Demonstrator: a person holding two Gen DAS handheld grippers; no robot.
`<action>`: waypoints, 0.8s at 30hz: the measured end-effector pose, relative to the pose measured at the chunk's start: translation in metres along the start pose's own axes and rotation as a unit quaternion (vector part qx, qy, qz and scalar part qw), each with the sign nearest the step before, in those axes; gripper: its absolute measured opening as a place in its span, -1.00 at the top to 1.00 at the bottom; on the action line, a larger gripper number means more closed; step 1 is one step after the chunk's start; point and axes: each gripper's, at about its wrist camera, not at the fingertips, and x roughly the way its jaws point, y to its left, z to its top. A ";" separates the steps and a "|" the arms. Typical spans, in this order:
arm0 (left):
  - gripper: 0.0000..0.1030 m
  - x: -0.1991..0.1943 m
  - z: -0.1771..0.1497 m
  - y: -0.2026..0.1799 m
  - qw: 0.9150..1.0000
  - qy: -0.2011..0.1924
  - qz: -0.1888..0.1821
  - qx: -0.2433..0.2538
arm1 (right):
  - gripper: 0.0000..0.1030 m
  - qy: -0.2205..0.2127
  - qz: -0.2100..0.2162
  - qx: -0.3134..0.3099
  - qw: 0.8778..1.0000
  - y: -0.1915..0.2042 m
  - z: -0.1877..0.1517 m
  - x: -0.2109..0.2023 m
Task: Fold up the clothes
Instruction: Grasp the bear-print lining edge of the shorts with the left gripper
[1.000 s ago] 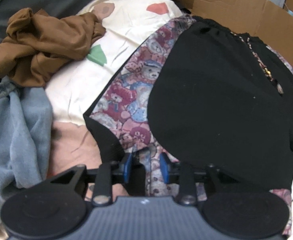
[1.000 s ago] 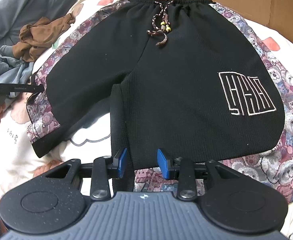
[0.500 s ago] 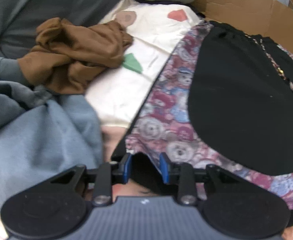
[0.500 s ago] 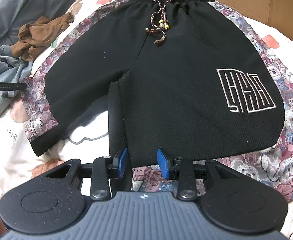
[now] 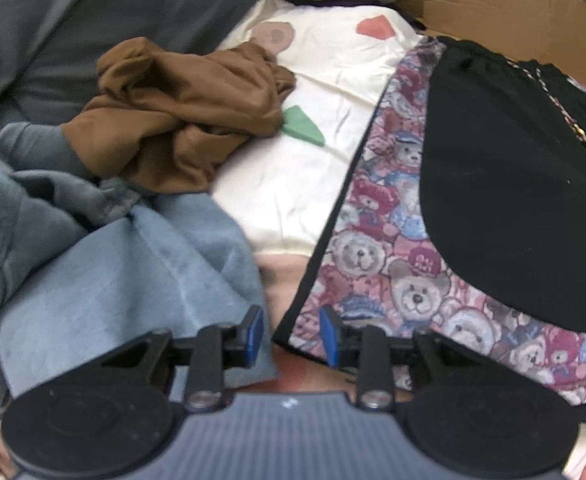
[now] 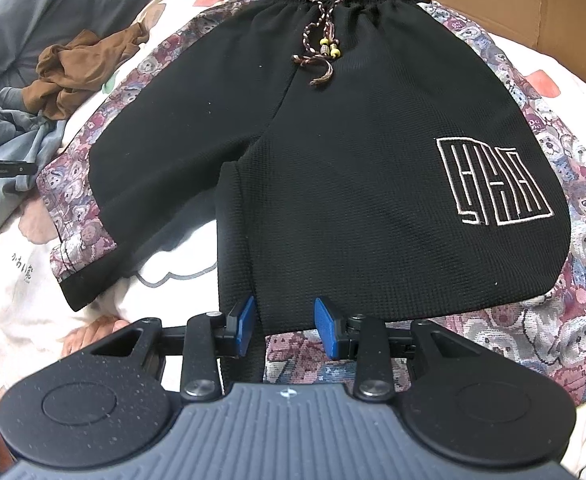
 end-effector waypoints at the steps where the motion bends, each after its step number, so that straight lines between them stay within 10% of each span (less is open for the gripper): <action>1: 0.35 0.003 0.000 -0.001 1.000 0.001 -0.004 0.002 | 0.22 -0.001 0.000 -0.001 1.000 0.000 0.000 0.000; 24: 0.85 0.017 -0.002 0.015 0.999 0.038 -0.038 -0.004 | 0.18 -0.023 0.071 0.036 0.997 0.017 0.037 0.003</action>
